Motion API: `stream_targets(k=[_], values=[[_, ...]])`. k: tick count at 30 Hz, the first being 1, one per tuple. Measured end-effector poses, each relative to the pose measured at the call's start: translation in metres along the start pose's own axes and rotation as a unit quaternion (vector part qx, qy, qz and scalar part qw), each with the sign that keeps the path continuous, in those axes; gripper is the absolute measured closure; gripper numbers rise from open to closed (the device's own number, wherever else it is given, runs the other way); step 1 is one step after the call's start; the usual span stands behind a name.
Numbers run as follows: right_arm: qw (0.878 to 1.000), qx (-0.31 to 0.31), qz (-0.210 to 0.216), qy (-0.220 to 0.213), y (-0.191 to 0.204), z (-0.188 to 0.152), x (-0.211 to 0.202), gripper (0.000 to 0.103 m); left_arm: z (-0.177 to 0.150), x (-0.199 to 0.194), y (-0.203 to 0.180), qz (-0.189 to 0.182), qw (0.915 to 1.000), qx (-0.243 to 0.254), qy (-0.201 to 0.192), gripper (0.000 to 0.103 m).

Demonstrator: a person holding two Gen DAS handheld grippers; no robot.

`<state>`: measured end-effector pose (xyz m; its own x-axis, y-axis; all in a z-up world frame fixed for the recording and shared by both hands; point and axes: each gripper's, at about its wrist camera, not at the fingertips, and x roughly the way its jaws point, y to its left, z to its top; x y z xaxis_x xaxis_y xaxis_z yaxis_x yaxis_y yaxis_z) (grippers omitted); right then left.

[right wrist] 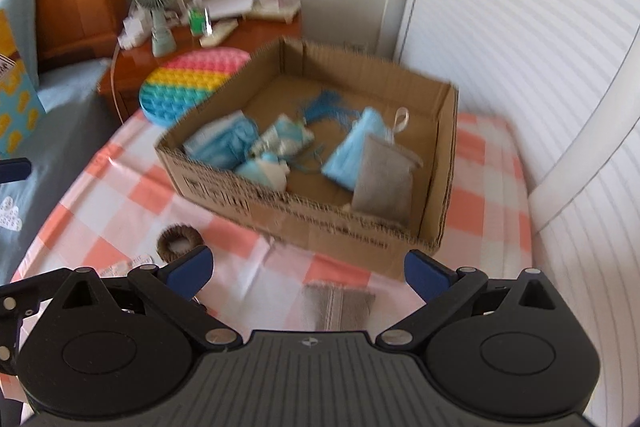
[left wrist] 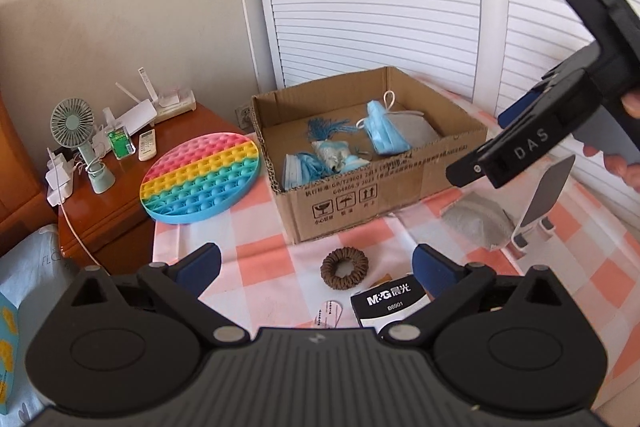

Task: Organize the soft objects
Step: 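Grasp the second grey fabric pouch with the right tool while the left tool withdraws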

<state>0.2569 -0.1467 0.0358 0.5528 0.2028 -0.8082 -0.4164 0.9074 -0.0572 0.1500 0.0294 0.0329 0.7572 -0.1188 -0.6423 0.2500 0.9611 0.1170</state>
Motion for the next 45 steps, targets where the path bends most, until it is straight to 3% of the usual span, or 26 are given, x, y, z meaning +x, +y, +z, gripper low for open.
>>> stream_targets(k=[7,12,16,20,23,28,36,41,45], values=[[0.994,0.059,0.037,0.088,-0.028,0.01,0.037,0.0,-0.007,0.018,0.003,0.006,0.9999,0.002,0.012,0.001],[0.979,0.092,0.028,0.181,-0.046,0.02,0.066,0.0,-0.011,0.028,0.007,0.019,0.9997,0.002,0.014,0.001],[0.97,0.076,0.021,0.228,-0.046,0.022,0.084,0.0,-0.015,0.034,0.009,0.017,0.9997,0.004,0.017,0.001],[0.966,0.052,0.007,0.252,-0.04,0.021,0.098,0.004,-0.017,0.038,0.009,0.016,0.9996,0.012,0.02,0.001],[0.962,0.042,0.003,0.269,-0.036,0.02,0.108,0.014,-0.018,0.041,0.009,0.013,0.9996,0.013,0.022,0.001],[0.957,0.036,0.006,0.289,-0.031,0.021,0.113,0.016,-0.019,0.041,0.009,0.012,0.9996,0.014,0.022,0.001],[0.946,0.03,-0.006,0.322,-0.025,0.024,0.131,0.04,-0.022,0.041,0.01,0.011,0.9995,0.021,0.021,0.001],[0.949,0.012,-0.01,0.315,-0.018,0.02,0.131,0.053,-0.025,0.044,0.014,0.013,0.9993,0.019,0.028,0.001],[0.954,0.005,-0.002,0.301,-0.01,0.019,0.125,0.056,-0.027,0.045,0.016,0.013,0.9993,0.017,0.031,0.001]])
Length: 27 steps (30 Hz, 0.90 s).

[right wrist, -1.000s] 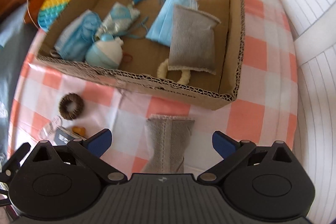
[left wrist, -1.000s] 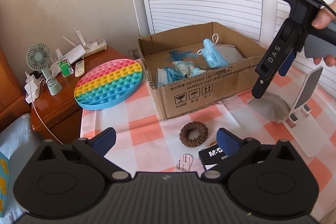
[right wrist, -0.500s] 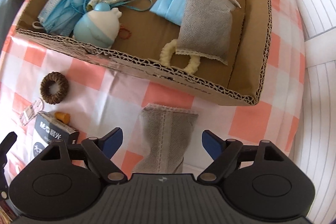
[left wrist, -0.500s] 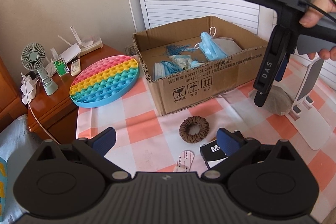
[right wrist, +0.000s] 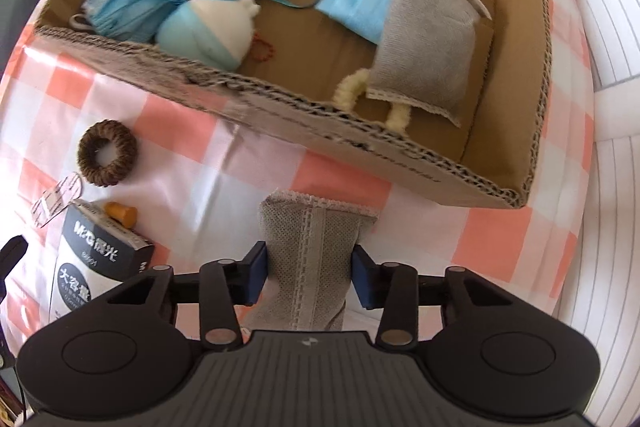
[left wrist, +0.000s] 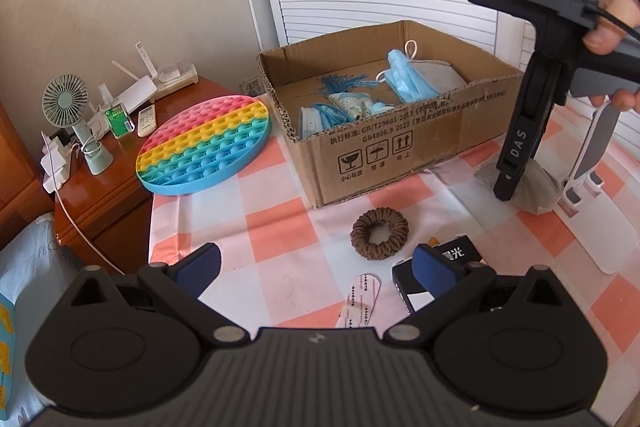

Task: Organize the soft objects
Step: 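Grasp the second grey fabric pouch with the right tool while the left tool withdraws, then grasp the white printed strip with the left tool while the right tool holds the pouch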

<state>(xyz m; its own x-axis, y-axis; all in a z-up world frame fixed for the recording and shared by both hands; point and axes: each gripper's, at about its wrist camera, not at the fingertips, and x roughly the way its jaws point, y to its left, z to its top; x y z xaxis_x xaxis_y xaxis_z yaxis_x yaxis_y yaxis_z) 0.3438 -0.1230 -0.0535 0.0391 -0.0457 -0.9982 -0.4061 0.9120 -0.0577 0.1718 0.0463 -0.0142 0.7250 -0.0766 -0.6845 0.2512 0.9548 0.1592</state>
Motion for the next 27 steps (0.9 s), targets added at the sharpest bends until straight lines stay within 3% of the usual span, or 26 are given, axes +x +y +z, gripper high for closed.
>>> stream_targets(k=[11,19,25,27], values=[[0.998,-0.047,0.034,-0.024,0.043,-0.021,-0.018,0.057,-0.005,0.005,0.008,0.003,0.9999,0.004,0.012,0.001],[0.997,-0.068,0.026,-0.037,0.066,-0.039,-0.015,0.05,-0.014,0.016,0.01,-0.015,0.9981,0.05,0.034,0.001],[0.996,-0.062,0.023,-0.063,0.079,-0.056,0.007,0.034,-0.018,0.018,0.013,-0.035,0.9967,0.061,0.041,0.002],[0.995,-0.061,0.029,-0.067,0.082,-0.059,0.01,0.02,-0.018,0.019,0.013,-0.047,0.9959,0.063,0.044,0.002]])
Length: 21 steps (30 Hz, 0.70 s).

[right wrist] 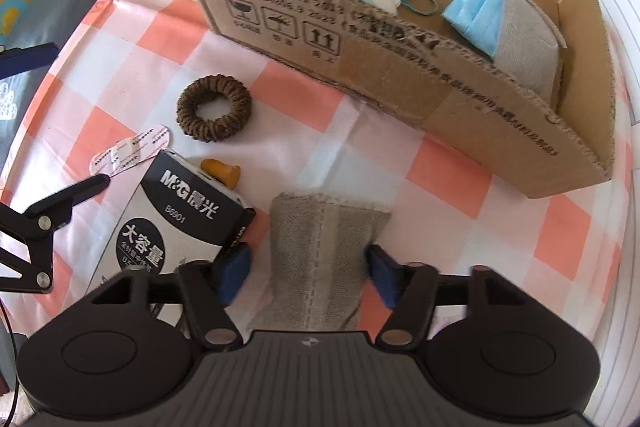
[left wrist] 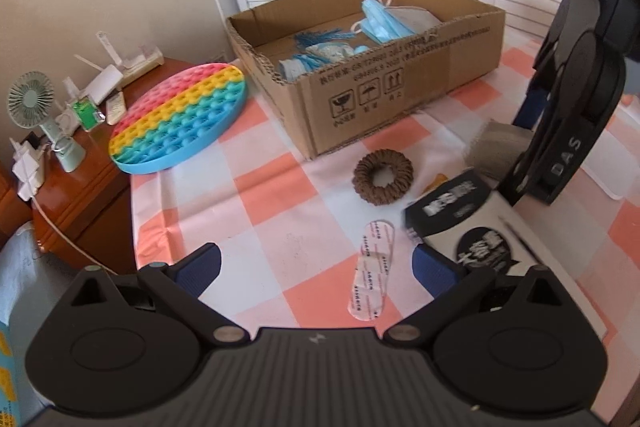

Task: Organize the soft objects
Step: 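Grasp the white printed strip with the left tool while the right tool holds the pouch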

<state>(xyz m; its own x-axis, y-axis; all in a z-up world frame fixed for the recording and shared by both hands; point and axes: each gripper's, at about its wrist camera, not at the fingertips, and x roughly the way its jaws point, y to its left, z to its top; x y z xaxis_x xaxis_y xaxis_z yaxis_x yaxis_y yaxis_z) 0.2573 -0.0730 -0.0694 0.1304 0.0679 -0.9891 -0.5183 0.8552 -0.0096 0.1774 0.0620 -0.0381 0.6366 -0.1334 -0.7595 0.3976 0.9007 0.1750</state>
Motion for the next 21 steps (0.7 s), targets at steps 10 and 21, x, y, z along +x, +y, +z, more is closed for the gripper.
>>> stream_targets(k=[10,21], values=[[1.0,0.003,-0.003,-0.016,0.013,-0.013,0.016,0.0,-0.006,-0.002,0.009,-0.026,0.9996,0.009,-0.004,0.013],[0.998,0.017,-0.008,-0.062,0.001,-0.03,0.002,0.0,-0.021,-0.004,0.016,-0.026,0.9995,-0.013,0.009,0.014]])
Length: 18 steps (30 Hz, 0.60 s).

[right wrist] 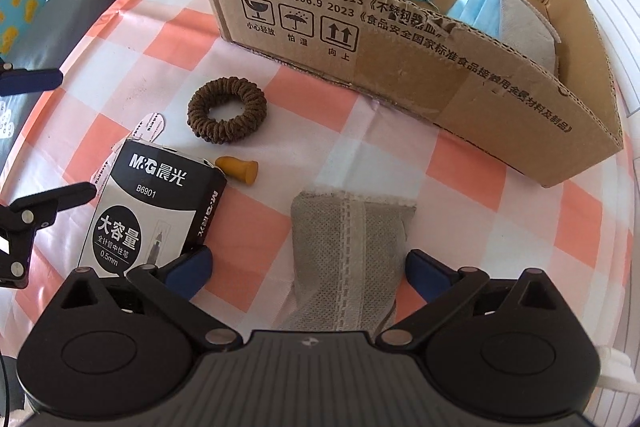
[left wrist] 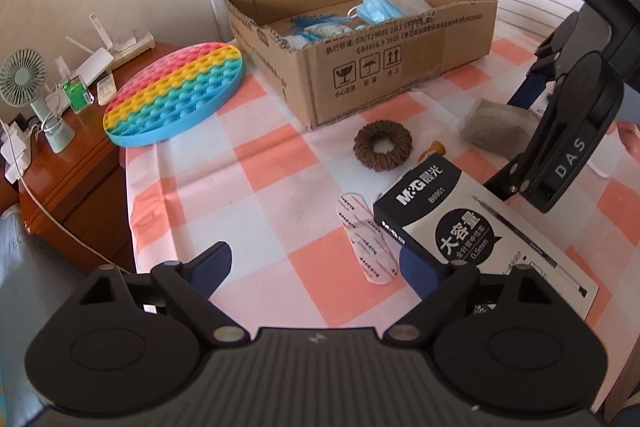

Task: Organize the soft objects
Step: 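Grasp the white printed strip with the left tool while the right tool holds the pouch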

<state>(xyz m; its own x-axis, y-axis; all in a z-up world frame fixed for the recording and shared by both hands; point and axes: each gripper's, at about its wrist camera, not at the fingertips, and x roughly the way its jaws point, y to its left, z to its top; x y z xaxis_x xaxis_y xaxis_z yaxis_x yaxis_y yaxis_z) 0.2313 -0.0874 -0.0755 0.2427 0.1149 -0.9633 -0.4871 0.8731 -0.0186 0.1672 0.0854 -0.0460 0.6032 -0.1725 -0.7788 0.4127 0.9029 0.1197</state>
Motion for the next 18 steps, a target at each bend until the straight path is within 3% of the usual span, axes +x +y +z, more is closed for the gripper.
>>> stream_targets(k=[5,7,11,12,18], values=[[1.0,0.003,0.0,0.01,-0.004,0.005,-0.007,0.002,-0.003,0.005,-0.001,-0.003,1.0,-0.006,0.007,0.015],[1.0,0.0,-0.003,0.008,-0.002,0.011,-0.008,0.011,-0.004,0.006,-0.001,-0.002,0.9999,-0.007,0.008,0.015],[1.0,-0.017,-0.009,0.001,0.003,0.02,-0.012,0.042,-0.006,0.008,-0.001,-0.002,0.9999,-0.01,0.012,0.016],[1.0,-0.019,-0.01,0.002,0.003,0.022,-0.013,0.05,-0.006,0.008,-0.002,-0.003,0.9999,-0.011,0.013,0.02],[1.0,-0.013,-0.004,-0.001,-0.002,0.025,-0.019,0.057,-0.004,0.009,-0.004,-0.019,0.9995,-0.023,0.006,0.037]])
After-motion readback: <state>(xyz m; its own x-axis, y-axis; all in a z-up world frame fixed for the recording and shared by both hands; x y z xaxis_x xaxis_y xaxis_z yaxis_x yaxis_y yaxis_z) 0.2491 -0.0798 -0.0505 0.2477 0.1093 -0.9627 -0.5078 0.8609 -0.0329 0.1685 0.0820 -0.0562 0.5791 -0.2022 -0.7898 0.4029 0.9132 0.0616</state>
